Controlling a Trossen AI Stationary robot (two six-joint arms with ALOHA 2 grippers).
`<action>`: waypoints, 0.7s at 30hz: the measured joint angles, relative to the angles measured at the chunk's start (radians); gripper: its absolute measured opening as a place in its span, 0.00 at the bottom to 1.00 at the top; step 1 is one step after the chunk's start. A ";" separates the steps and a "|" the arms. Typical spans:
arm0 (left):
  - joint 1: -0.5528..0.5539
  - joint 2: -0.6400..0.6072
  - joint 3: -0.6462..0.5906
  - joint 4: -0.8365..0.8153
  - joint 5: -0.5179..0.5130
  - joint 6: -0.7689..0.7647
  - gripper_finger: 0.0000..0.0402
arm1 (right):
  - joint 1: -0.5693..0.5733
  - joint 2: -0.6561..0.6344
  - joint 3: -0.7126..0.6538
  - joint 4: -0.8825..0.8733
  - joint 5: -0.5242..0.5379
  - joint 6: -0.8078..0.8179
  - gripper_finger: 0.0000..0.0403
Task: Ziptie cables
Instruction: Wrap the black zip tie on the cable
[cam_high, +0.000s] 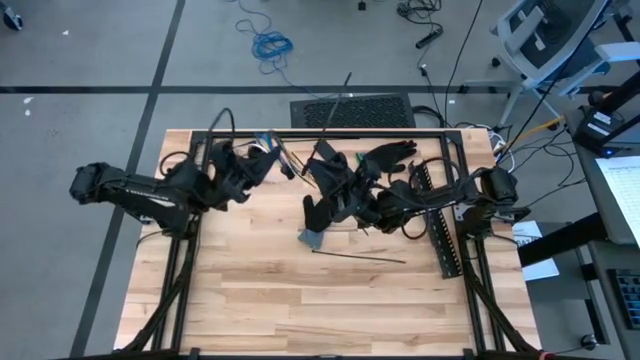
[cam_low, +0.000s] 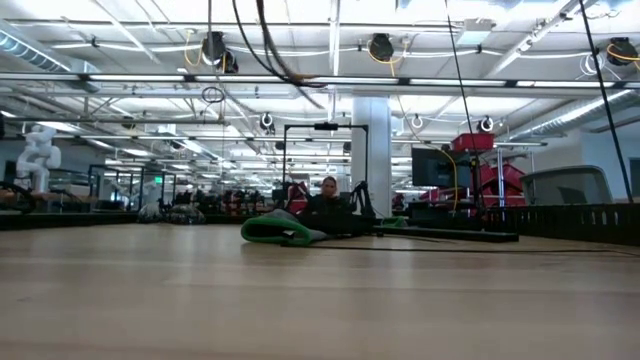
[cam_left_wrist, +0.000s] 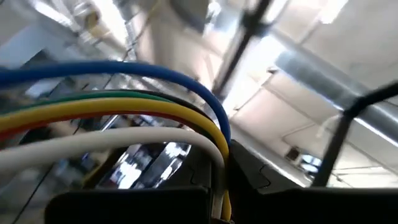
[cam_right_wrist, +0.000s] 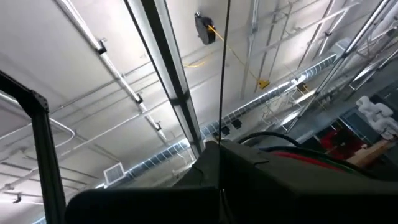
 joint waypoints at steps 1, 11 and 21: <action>0.009 0.000 0.000 0.023 0.015 0.016 0.06 | 0.000 0.000 0.003 0.005 0.000 0.003 0.00; 0.067 0.007 0.001 0.112 0.224 0.247 0.06 | -0.005 0.005 0.004 0.013 0.006 0.154 0.00; 0.066 0.018 0.001 0.084 0.362 0.322 0.06 | -0.008 0.008 -0.041 -0.131 0.066 0.286 0.00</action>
